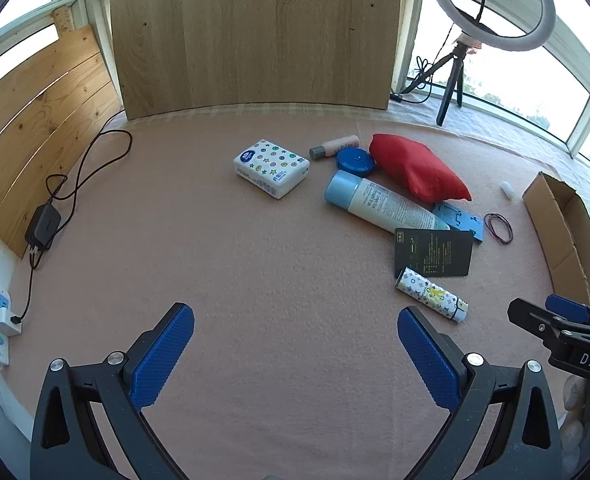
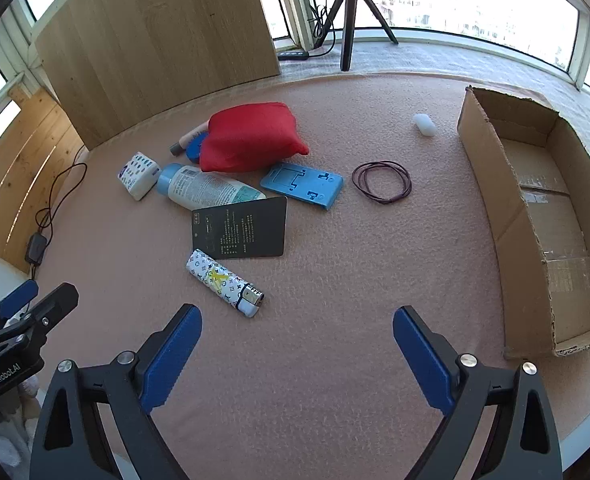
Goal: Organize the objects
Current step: 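Move the right tool toward the black card beside the patterned lighter, then close the right gripper on the black card's edge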
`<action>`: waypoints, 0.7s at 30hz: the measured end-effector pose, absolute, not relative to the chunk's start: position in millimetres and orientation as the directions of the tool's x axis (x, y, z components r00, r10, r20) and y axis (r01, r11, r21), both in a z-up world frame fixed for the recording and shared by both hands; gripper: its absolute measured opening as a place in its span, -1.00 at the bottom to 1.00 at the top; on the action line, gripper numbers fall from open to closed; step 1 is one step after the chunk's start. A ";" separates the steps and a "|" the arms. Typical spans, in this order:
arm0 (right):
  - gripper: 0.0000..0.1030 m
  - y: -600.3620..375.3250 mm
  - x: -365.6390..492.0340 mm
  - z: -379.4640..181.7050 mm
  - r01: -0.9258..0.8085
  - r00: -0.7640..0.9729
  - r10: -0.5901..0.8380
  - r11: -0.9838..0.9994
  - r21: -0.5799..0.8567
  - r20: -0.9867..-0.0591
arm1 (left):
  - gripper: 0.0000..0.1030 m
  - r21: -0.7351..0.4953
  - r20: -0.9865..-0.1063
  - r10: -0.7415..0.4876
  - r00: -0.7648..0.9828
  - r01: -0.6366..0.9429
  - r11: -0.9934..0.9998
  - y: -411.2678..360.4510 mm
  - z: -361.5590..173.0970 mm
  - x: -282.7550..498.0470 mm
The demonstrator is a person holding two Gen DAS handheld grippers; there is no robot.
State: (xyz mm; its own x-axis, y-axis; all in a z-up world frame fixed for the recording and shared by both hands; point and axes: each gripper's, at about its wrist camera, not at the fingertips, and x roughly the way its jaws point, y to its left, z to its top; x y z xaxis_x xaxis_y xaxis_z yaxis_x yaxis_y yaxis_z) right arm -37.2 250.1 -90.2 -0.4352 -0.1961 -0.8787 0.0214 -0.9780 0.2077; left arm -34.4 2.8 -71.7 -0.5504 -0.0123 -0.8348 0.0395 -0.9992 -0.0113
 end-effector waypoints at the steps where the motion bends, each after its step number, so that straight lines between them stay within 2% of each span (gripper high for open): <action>1: 0.77 249.2 -39.1 -92.1 0.026 -0.430 -0.202 -0.977 0.212 -0.880 | 1.00 -0.010 -0.836 -0.015 -0.548 0.043 -0.999 1.8 -73.1 -34.1; 3: 0.71 247.4 -43.6 -96.6 0.036 -0.416 -0.218 -0.974 0.224 -0.883 | 1.00 -0.009 -0.839 -0.020 -0.544 0.051 -0.999 -1.8 -75.4 -33.8; 11: 0.11 230.9 -64.5 -115.4 0.107 -0.346 -0.283 -0.959 0.261 -0.895 | 0.99 -0.007 -0.845 -0.044 -0.532 0.095 -0.995 -18.6 -81.9 -28.0; 19: 0.03 210.7 -82.7 -129.4 0.161 -0.298 -0.307 -0.950 0.269 -0.904 | 0.99 -0.010 -0.852 -0.055 -0.521 0.120 -0.993 -30.7 -88.0 -22.5; 21: -0.04 209.6 -84.8 -132.6 0.164 -0.284 -0.310 -0.948 0.273 -0.907 | 0.99 -0.012 -0.854 -0.056 -0.517 0.127 -0.992 -32.2 -90.1 -22.1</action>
